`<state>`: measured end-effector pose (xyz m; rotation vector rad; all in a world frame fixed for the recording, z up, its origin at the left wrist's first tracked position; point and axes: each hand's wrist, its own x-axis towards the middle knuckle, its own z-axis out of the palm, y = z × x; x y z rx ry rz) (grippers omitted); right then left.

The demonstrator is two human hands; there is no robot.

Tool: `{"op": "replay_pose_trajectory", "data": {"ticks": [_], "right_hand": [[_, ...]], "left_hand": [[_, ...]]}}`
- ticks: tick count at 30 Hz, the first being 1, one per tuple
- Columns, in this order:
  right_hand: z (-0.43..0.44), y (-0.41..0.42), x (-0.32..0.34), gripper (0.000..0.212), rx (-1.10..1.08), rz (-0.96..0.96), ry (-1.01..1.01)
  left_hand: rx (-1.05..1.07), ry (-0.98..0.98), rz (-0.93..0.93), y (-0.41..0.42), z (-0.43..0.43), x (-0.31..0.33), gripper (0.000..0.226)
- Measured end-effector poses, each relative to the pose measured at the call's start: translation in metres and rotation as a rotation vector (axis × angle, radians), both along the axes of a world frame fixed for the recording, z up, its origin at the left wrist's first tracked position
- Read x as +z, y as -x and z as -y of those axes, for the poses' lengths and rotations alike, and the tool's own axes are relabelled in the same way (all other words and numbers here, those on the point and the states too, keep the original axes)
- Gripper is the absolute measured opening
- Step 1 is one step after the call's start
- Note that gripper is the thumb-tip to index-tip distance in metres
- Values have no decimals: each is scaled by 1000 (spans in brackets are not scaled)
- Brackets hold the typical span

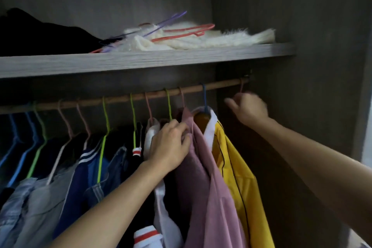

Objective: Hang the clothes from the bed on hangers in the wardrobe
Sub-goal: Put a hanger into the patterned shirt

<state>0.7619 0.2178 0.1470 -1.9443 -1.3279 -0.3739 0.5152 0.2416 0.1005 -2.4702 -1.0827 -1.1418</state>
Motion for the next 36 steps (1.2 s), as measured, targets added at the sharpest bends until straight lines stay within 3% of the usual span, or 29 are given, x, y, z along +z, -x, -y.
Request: {"op": "replay_pose_trajectory", "data": {"ticks": [2,5,8,10,14,17,21,24,29,36], "right_hand": [[15,-22,-6,29,-133,-20,64],[25,-38,-28,26,-178,-262,234],[35,-39,-25,10,-166,-401,110],[51,-34,-5,24,-134,-415,38],[92,-30,15,18,-28,-400,-19],[134,-33,4,25,19,-324,0],[209,-27,-13,46,41,-70,73],[276,-34,-23,50,15,134,138],[399,-96,-48,45,22,-5,69],[543,-194,-104,42,-118,-107,86]], "left_hand": [[-63,-3,15,-6,4,-5,23],[-118,-22,14,-14,8,-12,25],[-144,-34,26,-20,11,-15,27],[-160,-53,51,-23,15,-14,25],[-204,-84,81,-37,38,-9,27],[-225,-100,73,-55,64,-9,27],[-227,-82,95,-84,106,-19,35],[-252,-68,182,-109,144,-36,42],[-326,67,197,-157,220,-92,44],[-650,234,130,-258,331,-139,18]]}}
